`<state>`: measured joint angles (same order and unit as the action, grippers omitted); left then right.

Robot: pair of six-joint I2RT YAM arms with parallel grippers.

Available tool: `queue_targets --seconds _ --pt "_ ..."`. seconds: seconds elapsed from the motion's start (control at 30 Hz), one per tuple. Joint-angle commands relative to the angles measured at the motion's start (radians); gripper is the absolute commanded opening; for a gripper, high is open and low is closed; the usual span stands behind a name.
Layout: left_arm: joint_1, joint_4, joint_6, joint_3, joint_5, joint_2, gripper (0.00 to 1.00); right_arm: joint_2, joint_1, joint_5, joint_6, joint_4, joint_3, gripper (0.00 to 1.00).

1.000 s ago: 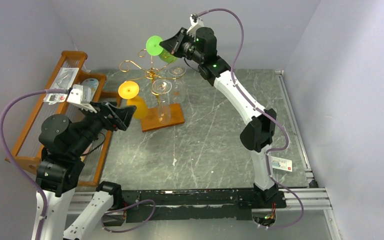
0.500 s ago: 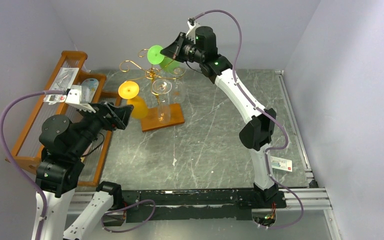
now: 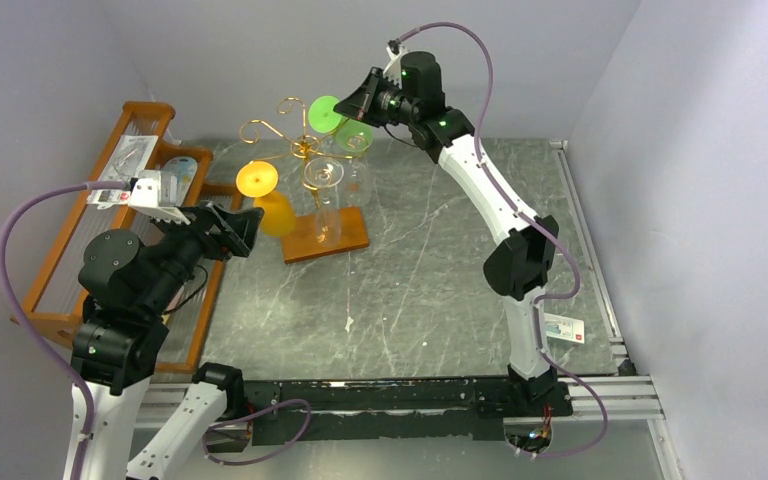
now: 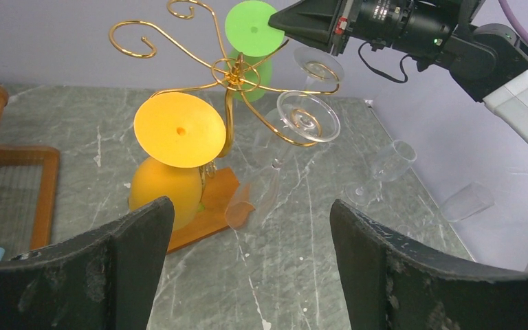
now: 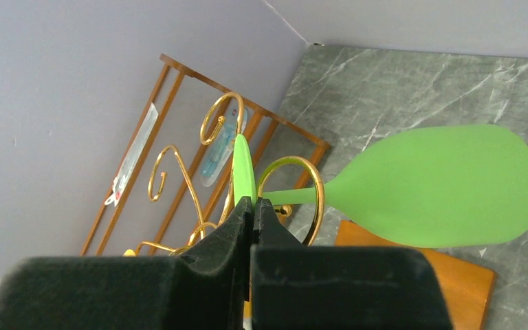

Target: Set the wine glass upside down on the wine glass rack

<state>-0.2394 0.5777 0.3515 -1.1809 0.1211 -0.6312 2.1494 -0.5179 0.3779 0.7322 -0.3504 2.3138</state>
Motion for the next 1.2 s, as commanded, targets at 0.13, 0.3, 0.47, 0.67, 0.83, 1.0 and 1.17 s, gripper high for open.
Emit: queue_targets --seconds 0.13,0.3,0.47,0.67,0.83,1.0,1.17 --pt "-0.008 0.017 -0.011 0.000 -0.035 -0.001 0.88 -0.097 0.034 0.000 0.015 0.017 -0.078 0.00" --pt "-0.008 0.017 -0.010 0.003 -0.038 0.000 0.88 -0.128 0.043 0.015 0.041 0.050 -0.114 0.00" --pt "-0.008 0.018 -0.008 0.006 -0.043 0.001 0.88 -0.148 0.057 0.000 0.086 0.087 -0.159 0.00" --pt "-0.008 0.021 -0.003 0.016 -0.049 0.007 0.88 -0.181 0.074 -0.029 0.145 0.162 -0.251 0.00" --pt "-0.008 0.015 -0.002 0.019 -0.052 0.004 0.88 -0.174 0.084 -0.045 0.188 0.210 -0.276 0.00" --pt "-0.008 0.021 -0.005 0.017 -0.060 0.001 0.89 -0.137 0.087 -0.034 0.219 0.239 -0.254 0.00" --pt "-0.008 0.028 -0.009 0.014 -0.069 0.004 0.89 -0.102 0.087 -0.022 0.242 0.252 -0.226 0.00"
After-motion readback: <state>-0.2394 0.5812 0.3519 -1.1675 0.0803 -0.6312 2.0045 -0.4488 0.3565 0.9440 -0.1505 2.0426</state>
